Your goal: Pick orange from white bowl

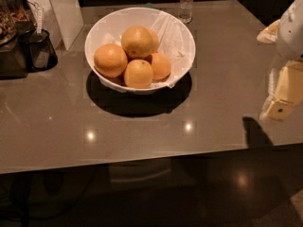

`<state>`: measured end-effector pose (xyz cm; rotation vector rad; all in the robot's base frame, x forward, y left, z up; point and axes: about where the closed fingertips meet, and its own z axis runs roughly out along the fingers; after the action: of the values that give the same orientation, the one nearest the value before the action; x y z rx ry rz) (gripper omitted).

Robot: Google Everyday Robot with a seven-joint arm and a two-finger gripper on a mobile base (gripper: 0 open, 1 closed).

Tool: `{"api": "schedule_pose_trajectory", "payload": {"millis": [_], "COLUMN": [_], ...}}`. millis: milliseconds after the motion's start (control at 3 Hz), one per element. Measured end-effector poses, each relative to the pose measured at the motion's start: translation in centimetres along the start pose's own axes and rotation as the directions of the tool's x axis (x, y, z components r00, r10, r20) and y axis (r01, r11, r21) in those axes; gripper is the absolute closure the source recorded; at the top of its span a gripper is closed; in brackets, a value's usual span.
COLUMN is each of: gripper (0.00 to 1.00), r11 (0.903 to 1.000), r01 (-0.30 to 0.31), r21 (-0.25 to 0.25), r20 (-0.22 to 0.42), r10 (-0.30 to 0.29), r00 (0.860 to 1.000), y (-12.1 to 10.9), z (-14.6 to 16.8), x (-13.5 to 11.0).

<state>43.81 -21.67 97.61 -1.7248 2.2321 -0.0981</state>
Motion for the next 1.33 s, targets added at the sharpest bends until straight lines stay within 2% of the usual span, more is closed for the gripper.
{"api": "schedule_pose_trajectory", "payload": {"millis": [667, 1000, 1333], "gripper": [0.00, 0.00, 0.00], "r11": [1.0000, 0.9991, 0.9923], "r01": [0.006, 0.039, 0.111], "r21": [0.007, -0.014, -0.054], "r20": [0.023, 0.065, 0.143], "r10": [-0.006, -0.038, -0.103], "r00": [1.000, 0.997, 0.984], "y": [-0.6, -2.4, -5.5], "z": [0.0, 1.2, 3.5], "x": [-0.5, -2.3, -6.3]}}
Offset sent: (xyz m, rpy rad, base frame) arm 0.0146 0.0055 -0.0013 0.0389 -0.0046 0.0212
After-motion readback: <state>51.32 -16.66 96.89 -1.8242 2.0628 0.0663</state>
